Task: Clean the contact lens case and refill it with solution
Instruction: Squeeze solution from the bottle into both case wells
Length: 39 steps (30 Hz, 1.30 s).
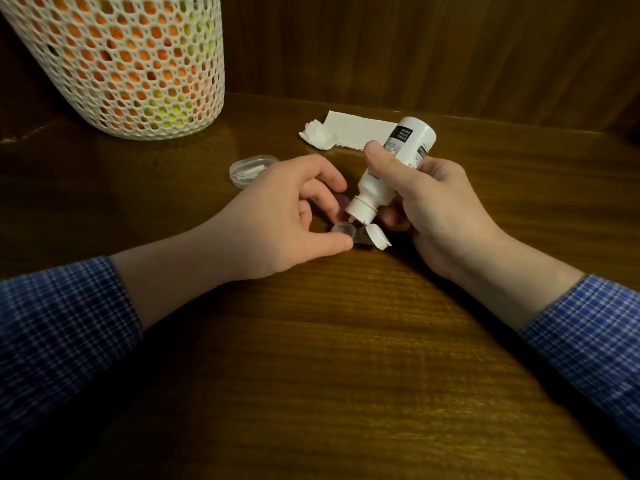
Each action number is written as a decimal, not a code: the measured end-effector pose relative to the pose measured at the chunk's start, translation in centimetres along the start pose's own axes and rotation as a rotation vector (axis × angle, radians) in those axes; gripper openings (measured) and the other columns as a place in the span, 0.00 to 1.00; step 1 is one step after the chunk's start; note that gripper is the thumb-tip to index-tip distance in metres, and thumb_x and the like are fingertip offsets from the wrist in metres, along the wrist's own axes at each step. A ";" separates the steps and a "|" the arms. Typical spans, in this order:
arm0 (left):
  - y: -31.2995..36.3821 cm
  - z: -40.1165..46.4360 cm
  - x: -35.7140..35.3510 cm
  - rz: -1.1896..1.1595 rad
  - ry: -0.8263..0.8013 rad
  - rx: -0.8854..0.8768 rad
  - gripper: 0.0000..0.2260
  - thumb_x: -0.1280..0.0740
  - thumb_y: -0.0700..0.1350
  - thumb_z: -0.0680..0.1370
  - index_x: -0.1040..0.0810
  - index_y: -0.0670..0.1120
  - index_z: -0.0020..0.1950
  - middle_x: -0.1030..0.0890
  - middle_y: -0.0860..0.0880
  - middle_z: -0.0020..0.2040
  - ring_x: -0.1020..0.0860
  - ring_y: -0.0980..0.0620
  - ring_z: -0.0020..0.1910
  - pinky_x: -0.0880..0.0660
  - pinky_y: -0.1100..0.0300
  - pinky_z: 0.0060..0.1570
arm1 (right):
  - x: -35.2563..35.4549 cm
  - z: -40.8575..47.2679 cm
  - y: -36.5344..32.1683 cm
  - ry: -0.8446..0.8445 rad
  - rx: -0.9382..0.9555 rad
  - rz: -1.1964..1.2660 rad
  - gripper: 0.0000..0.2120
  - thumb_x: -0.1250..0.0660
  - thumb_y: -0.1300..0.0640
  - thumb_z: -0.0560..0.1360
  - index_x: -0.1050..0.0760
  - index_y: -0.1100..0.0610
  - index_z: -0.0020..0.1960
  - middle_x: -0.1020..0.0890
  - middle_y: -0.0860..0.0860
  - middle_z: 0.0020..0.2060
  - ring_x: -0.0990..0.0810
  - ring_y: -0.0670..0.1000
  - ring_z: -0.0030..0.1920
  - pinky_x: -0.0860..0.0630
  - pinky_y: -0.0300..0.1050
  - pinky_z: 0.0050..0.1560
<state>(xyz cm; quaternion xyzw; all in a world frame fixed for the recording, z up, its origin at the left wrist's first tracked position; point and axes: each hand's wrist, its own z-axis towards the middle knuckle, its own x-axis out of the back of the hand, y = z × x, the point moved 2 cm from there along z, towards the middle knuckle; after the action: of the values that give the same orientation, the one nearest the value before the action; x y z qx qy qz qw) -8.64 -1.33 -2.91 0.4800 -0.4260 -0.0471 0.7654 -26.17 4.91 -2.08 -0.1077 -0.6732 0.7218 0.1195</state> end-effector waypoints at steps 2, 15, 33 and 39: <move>0.0 0.0 0.0 0.004 0.000 -0.006 0.25 0.18 0.48 0.69 0.24 0.55 0.62 0.16 0.63 0.50 0.22 0.51 0.31 0.21 0.60 0.31 | 0.1 0.0 -0.1 0.005 -0.008 0.010 0.11 0.27 0.47 0.78 0.20 0.54 0.45 0.18 0.49 0.33 0.26 0.45 0.26 0.30 0.36 0.26; 0.0 -0.1 0.1 -0.008 -0.026 0.000 0.24 0.18 0.51 0.69 0.23 0.59 0.60 0.15 0.63 0.52 0.21 0.57 0.34 0.19 0.63 0.36 | 2.9 -0.7 -0.9 0.031 -0.302 0.492 0.26 0.32 0.35 0.76 0.22 0.56 0.59 0.23 0.51 0.37 0.31 0.45 0.31 0.29 0.38 0.34; 5.6 -0.5 -2.2 -0.184 0.588 -0.167 0.27 0.22 0.58 0.69 0.27 0.58 0.65 0.22 0.59 0.54 0.22 0.55 0.46 0.21 0.65 0.41 | 4.1 -3.8 -1.6 0.050 -0.366 0.708 0.15 0.27 0.51 0.78 0.19 0.60 0.59 0.14 0.56 0.42 0.19 0.48 0.33 0.19 0.37 0.32; 5.9 -0.2 -2.5 -0.082 0.777 -0.198 0.12 0.32 0.59 0.76 0.25 0.57 0.55 0.22 0.56 0.48 0.23 0.55 0.44 0.23 0.62 0.41 | 3.8 -3.9 -1.2 0.013 -0.396 0.705 0.14 0.28 0.53 0.78 0.20 0.61 0.59 0.15 0.57 0.40 0.19 0.48 0.32 0.20 0.38 0.30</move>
<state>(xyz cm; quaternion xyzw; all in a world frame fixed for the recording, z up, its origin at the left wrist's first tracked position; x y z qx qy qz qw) -12.07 3.11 0.13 0.4027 -0.0788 0.0668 0.9095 -28.50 9.83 -1.16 -0.3575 -0.7201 0.5743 -0.1540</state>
